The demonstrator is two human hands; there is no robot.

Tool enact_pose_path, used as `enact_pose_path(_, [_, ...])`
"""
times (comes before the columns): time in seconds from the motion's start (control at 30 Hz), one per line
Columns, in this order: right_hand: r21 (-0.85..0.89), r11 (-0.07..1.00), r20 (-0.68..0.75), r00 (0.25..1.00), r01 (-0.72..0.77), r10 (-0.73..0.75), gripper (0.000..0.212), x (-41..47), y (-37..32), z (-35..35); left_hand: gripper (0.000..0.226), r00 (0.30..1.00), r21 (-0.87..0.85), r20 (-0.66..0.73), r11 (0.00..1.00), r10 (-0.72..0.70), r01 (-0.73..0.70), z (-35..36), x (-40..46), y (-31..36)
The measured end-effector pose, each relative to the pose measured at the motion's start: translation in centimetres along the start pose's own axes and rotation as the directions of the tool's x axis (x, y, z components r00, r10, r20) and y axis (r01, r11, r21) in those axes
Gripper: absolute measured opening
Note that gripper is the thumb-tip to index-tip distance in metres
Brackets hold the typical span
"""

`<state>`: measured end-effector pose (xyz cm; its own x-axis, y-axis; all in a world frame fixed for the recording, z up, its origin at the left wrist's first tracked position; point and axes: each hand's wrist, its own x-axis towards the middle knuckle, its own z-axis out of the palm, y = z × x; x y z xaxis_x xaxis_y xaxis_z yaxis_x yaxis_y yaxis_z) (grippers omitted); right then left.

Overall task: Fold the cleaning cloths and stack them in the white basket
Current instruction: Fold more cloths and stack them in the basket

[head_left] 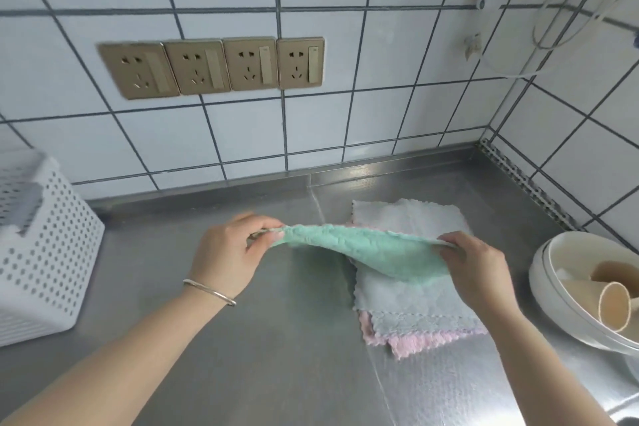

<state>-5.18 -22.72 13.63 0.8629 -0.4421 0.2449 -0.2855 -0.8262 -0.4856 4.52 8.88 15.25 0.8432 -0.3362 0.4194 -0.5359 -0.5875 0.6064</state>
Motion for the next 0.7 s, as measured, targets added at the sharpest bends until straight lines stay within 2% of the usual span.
enact_pose_path(0.07, [0.104, 0.993, 0.133, 0.991, -0.049, 0.035, 0.009, -0.3, -2.4, -1.3, 0.03, 1.0, -0.004, 0.006, 1.0, -0.004, 0.004, -3.0, -1.1, -0.6])
enact_pose_path(0.13, [0.144, 0.989, 0.22, 0.975, -0.028, -0.005, 0.004, -1.1, -5.0, -2.5, 0.031, 1.0, -0.007, -0.014, 1.0, -0.022, 0.022, -6.1, -2.5, -1.1])
enact_pose_path(0.23, [0.175, 0.984, 0.327, 0.942, 0.012, -0.07, 0.019, -2.5, -8.8, -4.3, 0.027, 0.999, -0.016, 0.002, 0.999, -0.043, 0.043, -10.5, -5.0, -1.3])
enact_pose_path(0.33, [0.166, 0.984, 0.406, 0.906, 0.058, -0.122, 0.017, -3.7, -12.7, -4.9, 0.028, 0.993, 0.007, 0.079, 0.996, -0.09, 0.09, -14.8, -7.9, -1.9])
enact_pose_path(0.4, [0.147, 0.985, 0.472, 0.869, 0.091, -0.15, 0.015, -4.3, -14.6, -4.9, 0.02, 0.988, 0.047, 0.107, 0.993, -0.114, 0.11, -17.2, -9.4, -2.0])
enact_pose_path(0.5, [0.182, 0.977, 0.518, 0.833, 0.114, -0.194, 0.014, -4.3, -17.3, -4.2, 0.002, 0.975, 0.086, 0.11, 0.979, -0.195, 0.186, -20.2, -10.7, -2.2])
enact_pose_path(0.6, [0.211, 0.969, 0.536, 0.814, 0.126, -0.222, 0.02, -4.1, -19.5, -1.8, 0.013, 0.952, 0.154, 0.121, 0.953, -0.281, 0.262, -21.8, -11.5, -4.6])
enact_pose_path(0.7, [0.142, 0.972, 0.585, 0.777, 0.187, -0.235, 0.028, -4.0, -20.3, 2.6, 0.005, 0.918, 0.259, 0.119, 0.904, -0.379, 0.34, -20.7, -12.0, -8.4])
